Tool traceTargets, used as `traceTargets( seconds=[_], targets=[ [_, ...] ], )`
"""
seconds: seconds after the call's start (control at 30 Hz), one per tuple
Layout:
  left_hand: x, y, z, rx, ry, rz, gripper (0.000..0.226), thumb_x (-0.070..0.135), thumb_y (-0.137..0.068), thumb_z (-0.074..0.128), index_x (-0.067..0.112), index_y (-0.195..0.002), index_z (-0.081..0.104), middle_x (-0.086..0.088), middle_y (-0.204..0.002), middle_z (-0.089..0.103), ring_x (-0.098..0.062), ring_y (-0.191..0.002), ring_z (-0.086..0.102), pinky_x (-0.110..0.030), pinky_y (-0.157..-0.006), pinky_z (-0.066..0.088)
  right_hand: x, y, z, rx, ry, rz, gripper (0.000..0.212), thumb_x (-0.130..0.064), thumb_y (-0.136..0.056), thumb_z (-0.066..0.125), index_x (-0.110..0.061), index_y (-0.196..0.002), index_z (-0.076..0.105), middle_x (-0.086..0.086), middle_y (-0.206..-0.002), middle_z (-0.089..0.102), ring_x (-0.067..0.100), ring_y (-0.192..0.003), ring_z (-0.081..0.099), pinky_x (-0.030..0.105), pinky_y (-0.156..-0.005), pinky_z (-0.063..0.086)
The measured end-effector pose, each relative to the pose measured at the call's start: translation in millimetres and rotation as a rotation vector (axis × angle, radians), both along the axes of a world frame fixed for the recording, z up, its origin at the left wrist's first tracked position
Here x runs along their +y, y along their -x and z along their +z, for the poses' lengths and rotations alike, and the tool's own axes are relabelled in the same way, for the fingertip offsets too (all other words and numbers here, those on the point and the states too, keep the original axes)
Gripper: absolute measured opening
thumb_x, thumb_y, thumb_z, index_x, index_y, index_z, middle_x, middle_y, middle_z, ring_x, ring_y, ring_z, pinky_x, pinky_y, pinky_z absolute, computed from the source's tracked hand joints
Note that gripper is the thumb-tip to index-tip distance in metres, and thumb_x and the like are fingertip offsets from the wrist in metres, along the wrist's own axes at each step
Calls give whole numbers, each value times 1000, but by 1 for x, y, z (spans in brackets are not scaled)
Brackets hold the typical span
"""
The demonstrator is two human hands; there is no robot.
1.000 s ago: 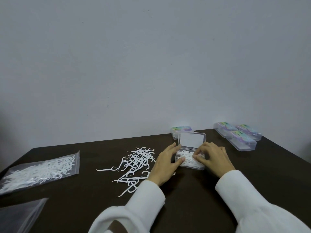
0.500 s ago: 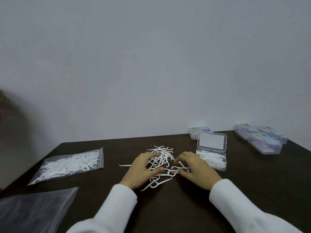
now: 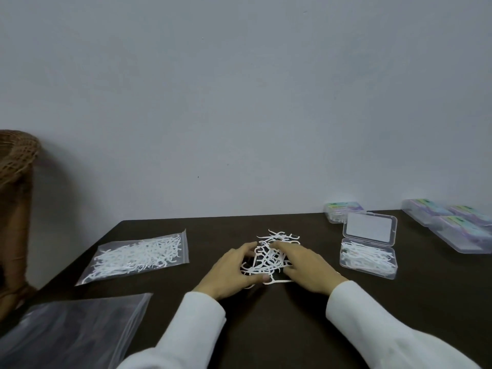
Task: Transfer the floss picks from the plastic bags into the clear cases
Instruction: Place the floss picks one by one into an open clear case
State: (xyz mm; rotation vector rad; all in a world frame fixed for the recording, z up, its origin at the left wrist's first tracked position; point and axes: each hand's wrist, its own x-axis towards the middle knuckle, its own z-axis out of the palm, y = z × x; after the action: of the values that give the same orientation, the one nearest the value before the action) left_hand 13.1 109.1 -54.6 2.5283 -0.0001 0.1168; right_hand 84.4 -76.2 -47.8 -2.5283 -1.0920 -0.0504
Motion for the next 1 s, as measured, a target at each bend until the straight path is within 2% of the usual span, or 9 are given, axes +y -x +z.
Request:
traceTargets(
  seconds=[0.17,0.3,0.5,0.6,0.67,0.73,0.83,0.93,1.0],
  targets=[
    [0,0,2,-8,43,-5,80,43,-66,82,33,-135,43,13,-122,55,-3,-116,47,-19,-100,36,-3,-8,-3,-94,59,23,45,-7,-92,43,-27,-132,46,-6,-136,45,12,-129,36,32,-101,34],
    [-2,0,1,-80,116,-2,55,26,-70,82,26,-119,57,8,-103,65,-4,-93,58,-8,-78,43,-11,-12,-2,-229,68,19,26,-27,-94,51,-29,-119,56,-9,-121,55,10,-119,44,30,-93,28],
    [-6,2,2,-143,66,-18,29,20,-75,78,26,-102,69,9,-88,67,-1,-80,60,-14,-74,50,-21,-7,0,-379,59,49,18,-33,-92,53,-27,-106,61,-8,-109,60,12,-109,48,35,-97,24],
    [-7,4,2,-168,6,-3,20,23,-77,77,24,-97,73,13,-84,67,1,-80,59,-17,-77,50,-24,-9,-1,-524,-2,42,18,-35,-66,81,-29,-76,67,-11,-77,64,12,-77,61,37,-77,44],
    [-7,3,2,-184,-32,-6,18,25,-80,74,25,-98,74,12,-87,69,0,-82,61,-21,-80,50,-27,-11,-2,-569,-26,24,25,-36,-55,87,-32,-66,65,-14,-67,61,8,-65,60,31,-75,42],
    [-9,3,3,-190,-97,-10,18,28,-84,70,26,-102,73,10,-93,70,-3,-86,62,-24,-82,50,-31,-11,-1,-586,-73,23,23,-35,-59,84,-31,-65,63,-16,-65,61,7,-63,60,29,-80,41],
    [-12,3,5,-203,-189,-11,23,31,-86,66,28,-109,70,10,-101,70,-1,-91,61,-23,-85,49,-40,-10,1,-548,-142,28,9,-31,-71,69,-26,-67,62,-15,-63,62,8,-59,59,34,-75,52],
    [-10,6,7,-182,-178,-3,36,40,-81,71,30,-114,65,16,-103,64,4,-92,57,-19,-86,48,-50,-13,5,-352,-137,-6,14,-29,-89,56,-19,-90,66,-6,-86,67,16,-83,61,31,-84,40],
    [-6,8,9,-129,-139,11,43,45,-75,74,31,-114,63,18,-102,61,4,-92,56,-16,-84,47,-58,-15,4,-260,-177,-41,19,-29,-93,53,-18,-101,66,-5,-96,64,15,-92,59,27,-82,40]
  ],
)
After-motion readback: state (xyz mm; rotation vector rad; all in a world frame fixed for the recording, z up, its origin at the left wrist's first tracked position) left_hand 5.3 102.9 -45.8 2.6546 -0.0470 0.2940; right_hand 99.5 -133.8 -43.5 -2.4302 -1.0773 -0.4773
